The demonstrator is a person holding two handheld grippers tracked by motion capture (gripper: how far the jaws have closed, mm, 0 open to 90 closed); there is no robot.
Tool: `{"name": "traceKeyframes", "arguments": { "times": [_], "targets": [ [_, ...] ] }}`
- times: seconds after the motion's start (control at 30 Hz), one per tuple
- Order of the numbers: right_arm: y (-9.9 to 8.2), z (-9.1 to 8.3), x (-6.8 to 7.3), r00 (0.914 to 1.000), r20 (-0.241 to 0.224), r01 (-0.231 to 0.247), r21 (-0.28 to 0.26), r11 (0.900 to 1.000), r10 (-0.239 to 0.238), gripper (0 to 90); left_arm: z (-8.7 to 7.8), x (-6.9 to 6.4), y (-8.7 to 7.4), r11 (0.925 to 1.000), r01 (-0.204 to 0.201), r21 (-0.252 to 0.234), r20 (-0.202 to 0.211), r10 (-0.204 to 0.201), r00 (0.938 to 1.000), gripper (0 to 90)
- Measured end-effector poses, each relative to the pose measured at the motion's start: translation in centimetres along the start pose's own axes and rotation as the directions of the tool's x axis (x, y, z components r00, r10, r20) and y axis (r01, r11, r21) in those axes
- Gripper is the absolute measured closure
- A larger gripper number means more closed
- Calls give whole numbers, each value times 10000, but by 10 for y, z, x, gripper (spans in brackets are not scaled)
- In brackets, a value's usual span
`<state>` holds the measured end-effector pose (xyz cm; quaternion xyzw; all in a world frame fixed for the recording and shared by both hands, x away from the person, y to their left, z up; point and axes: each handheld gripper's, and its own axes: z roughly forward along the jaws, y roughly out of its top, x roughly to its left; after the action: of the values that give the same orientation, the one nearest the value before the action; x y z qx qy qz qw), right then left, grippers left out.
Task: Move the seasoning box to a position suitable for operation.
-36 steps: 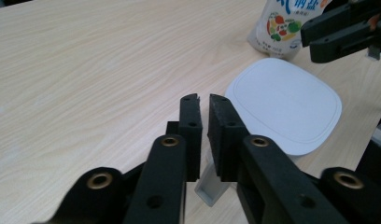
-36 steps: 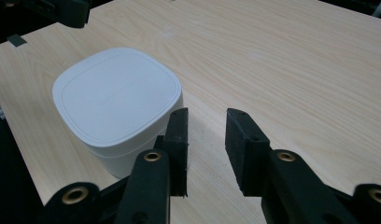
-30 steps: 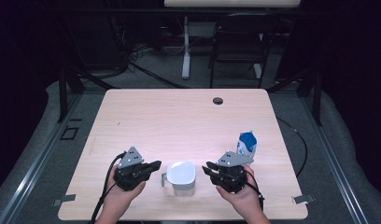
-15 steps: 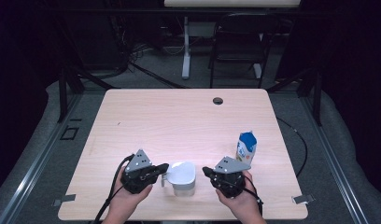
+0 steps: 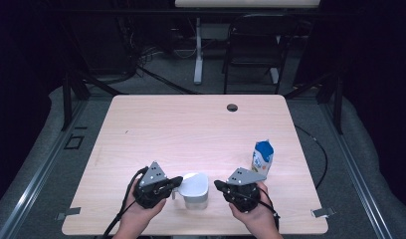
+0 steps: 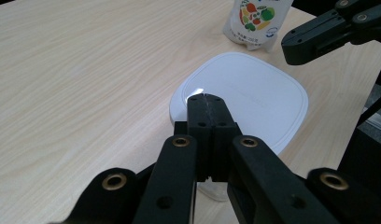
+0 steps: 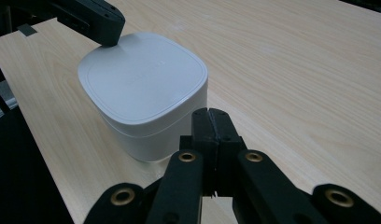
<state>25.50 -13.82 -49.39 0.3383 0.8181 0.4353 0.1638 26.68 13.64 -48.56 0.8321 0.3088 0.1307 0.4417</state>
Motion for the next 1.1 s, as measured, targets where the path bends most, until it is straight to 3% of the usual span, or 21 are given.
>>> {"name": "traceKeyframes", "arguments": {
  "times": [0.57, 1.1],
  "targets": [
    [0, 2, 3, 9997, -254, -23, 59, 10000, 24, 900, -1, 1, -2, 10000, 10, -90, 84, -9, 10000, 900],
    [-6, 14, 9, 9972, -715, 285, 747, 9968, -231, 900, -1, 1, -3, 9999, 20, -135, 67, -19, 10000, 900]
  ]
}}
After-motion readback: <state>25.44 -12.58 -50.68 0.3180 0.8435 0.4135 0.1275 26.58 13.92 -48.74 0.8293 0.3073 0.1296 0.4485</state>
